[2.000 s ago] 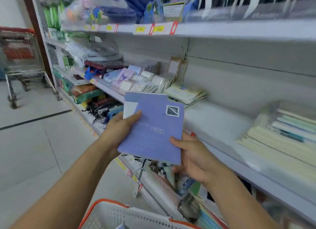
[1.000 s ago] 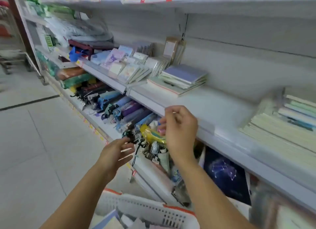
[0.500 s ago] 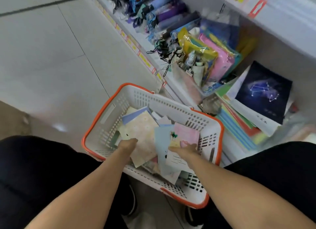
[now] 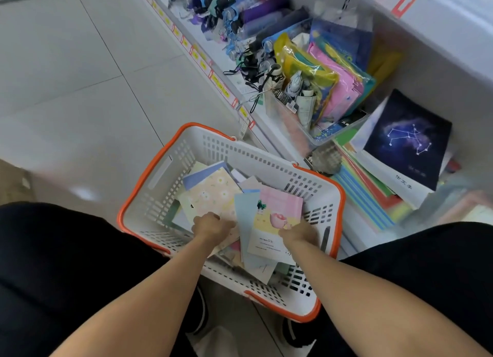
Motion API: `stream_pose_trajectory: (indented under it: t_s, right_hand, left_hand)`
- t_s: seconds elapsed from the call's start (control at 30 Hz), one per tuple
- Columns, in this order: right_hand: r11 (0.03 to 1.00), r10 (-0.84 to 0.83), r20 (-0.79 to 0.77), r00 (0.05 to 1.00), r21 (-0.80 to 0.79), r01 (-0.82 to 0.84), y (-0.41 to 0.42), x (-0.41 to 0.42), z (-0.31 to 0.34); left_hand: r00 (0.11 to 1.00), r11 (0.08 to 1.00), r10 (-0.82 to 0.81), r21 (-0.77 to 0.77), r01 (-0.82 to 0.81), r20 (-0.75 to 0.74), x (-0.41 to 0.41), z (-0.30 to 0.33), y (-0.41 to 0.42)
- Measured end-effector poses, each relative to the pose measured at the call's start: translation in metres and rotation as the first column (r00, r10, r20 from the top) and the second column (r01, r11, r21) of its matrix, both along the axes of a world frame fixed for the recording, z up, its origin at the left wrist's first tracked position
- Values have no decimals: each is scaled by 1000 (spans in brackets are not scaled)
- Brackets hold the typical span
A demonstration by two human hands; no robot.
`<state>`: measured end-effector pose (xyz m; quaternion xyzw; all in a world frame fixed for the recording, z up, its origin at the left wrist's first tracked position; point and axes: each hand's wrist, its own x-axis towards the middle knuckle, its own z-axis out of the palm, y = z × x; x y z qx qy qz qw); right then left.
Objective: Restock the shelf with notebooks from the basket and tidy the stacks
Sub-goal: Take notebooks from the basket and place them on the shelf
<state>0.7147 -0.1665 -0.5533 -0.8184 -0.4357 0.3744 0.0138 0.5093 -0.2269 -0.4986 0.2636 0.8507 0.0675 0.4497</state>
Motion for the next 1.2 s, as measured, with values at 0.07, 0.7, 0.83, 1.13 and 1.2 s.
stream_pose_trajectory:
  t_s: [0.07,0.7,0.83,1.13,1.2]
  right_hand:
    - [993,81,36,996,-85,-78,-4,-3,-5]
    - [996,84,-291,953,2,-87,0,-32,9]
    - [995,63,-253,966,-57,-80,0,-28,8]
    - [967,229,-182,956,-71,-245,-7,-29,18]
    - [962,252,-167,953,-65,-265,-10,-27,21]
  left_hand:
    - [994,997,-74,30,77,-85,5,-1,0]
    - [918,952,271,59,-300,291,0,-8,-9]
    - [895,874,431,196,-446,116,-27,-8,-3]
    - [757,713,644,275,-645,105,-44,3,-15]
    - [716,675,691,269,-688,96,-43,4,-16]
